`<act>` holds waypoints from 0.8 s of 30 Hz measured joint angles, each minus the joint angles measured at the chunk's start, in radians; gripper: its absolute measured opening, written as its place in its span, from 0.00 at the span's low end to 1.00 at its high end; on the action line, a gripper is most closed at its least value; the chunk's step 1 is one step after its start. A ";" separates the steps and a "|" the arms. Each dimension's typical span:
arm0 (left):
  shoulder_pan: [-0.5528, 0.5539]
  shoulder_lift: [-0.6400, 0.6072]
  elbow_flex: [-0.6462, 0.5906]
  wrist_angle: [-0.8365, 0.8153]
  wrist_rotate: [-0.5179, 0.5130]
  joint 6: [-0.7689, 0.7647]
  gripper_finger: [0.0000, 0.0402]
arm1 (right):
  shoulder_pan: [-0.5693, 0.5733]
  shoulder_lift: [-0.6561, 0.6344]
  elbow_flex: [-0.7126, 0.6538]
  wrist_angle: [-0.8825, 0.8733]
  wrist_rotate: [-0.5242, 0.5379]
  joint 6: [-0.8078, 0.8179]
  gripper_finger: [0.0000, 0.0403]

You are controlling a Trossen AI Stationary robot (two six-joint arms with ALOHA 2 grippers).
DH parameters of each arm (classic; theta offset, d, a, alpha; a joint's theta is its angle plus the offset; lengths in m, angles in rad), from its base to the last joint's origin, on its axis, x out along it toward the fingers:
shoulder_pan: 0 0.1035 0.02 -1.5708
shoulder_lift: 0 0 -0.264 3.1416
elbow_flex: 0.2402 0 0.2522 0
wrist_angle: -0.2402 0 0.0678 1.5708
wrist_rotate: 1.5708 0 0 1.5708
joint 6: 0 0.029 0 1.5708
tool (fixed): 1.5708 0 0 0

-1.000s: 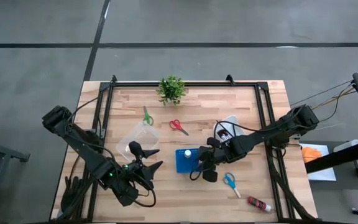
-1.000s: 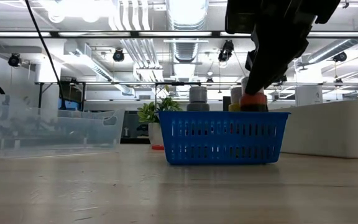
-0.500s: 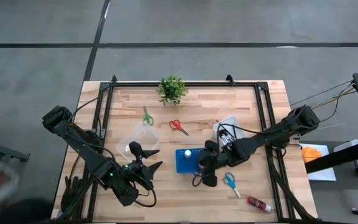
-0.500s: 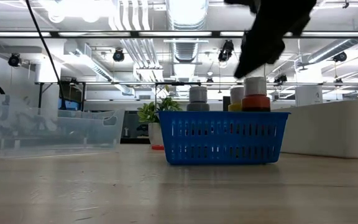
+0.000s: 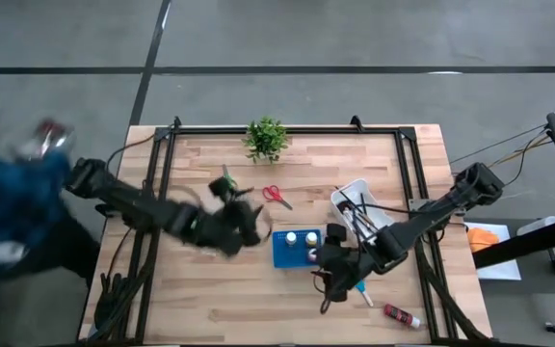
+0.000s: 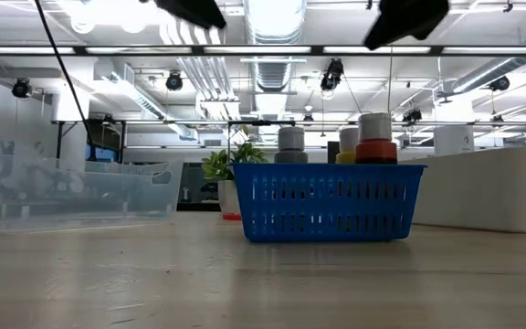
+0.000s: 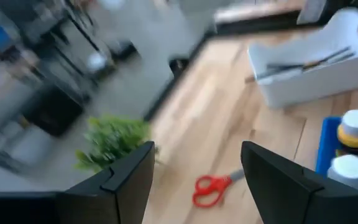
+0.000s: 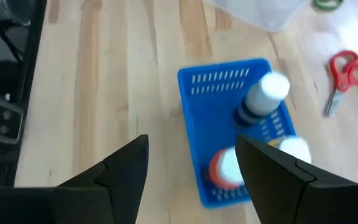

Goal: Pick & Place Paint Supplies
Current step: Put the red paint bottle in the blue bin

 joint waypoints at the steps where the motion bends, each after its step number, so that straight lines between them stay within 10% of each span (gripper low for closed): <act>1: 0.047 -0.004 0.000 -0.001 0.069 0.013 0.62 | 0.012 -0.005 -0.004 -0.013 0.005 0.011 0.59; 5: 0.211 -0.005 0.003 0.013 0.299 0.141 0.62 | 0.070 -0.026 -0.019 -0.074 0.070 0.064 0.59; 15: 0.370 -0.013 0.026 0.040 0.505 0.491 0.62 | 0.115 -0.141 -0.093 -0.217 0.263 0.233 0.59; 24: 0.370 -0.034 0.037 0.020 0.714 0.597 0.62 | 0.111 -0.294 -0.191 -0.283 -0.247 0.458 0.59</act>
